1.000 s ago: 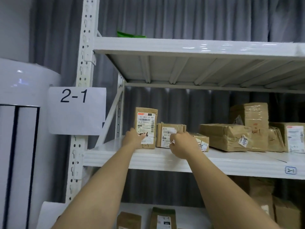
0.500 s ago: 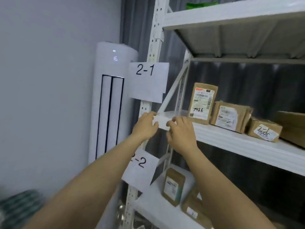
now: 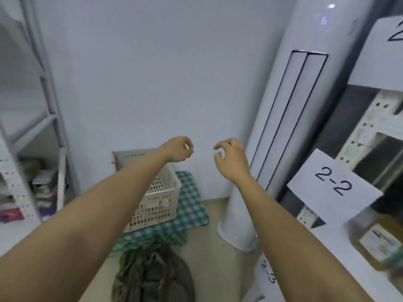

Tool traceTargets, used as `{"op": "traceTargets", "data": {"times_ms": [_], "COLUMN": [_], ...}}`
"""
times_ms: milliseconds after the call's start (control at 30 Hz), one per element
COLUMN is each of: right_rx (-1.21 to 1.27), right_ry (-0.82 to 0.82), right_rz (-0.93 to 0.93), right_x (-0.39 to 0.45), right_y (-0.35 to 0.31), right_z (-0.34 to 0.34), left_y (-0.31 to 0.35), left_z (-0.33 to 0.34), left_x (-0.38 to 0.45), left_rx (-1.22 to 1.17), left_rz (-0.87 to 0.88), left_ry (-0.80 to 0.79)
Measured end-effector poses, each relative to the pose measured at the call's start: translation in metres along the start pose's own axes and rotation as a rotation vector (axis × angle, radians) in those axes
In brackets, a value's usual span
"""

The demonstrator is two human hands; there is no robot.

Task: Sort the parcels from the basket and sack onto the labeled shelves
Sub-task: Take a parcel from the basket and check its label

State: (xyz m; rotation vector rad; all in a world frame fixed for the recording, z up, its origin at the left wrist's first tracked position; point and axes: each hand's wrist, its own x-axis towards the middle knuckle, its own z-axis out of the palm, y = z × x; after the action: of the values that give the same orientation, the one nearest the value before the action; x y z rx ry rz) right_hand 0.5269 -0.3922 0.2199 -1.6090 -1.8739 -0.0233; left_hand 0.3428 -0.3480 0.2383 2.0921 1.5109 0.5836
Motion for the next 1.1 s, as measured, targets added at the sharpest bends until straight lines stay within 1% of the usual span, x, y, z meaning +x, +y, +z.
{"op": "traceTargets", "data": {"times_ms": [133,267,367,467,600,733,833,933,1100], "right_rx": [0.071,0.127,0.209,0.316,0.317,0.347,0.235,0.159,0.023], "right_ry": [-0.156,-0.251,-0.329,-0.412,-0.412,-0.440,-0.470,-0.648,-0.949], "right_rz": [0.008,0.074,0.189,0.330,0.405,0.480,0.507,0.587,0.698], "right_x": [0.028,0.049,0.049,0.043,0.049,0.085,0.128,0.166,0.184], "right_y": [-0.051,-0.093,-0.109,-0.115,-0.106,-0.084,-0.061,-0.036,0.008], "right_z": [0.099,0.195,0.255,0.298,0.338,0.381,0.429,0.495,0.576], "left_y": [-0.105,-0.204,-0.257,-0.294,-0.337,-0.380,-0.417,-0.451,-0.490], "left_z": [-0.025,-0.046,-0.054,-0.055,-0.042,-0.021,-0.008,-0.001,0.030], "left_x": [0.008,0.017,0.022,0.032,0.059,0.097,0.139,0.193,0.270], "left_rx": [0.065,0.101,0.107,0.072,0.028,0.073,0.079,0.086,0.128], "left_rz": [-0.131,-0.193,-0.213,-0.213,-0.204,-0.193,-0.200,-0.227,-0.194], "left_ry": [-0.024,-0.029,-0.060,-0.096,-0.147,-0.234,-0.252,-0.263,-0.409]}}
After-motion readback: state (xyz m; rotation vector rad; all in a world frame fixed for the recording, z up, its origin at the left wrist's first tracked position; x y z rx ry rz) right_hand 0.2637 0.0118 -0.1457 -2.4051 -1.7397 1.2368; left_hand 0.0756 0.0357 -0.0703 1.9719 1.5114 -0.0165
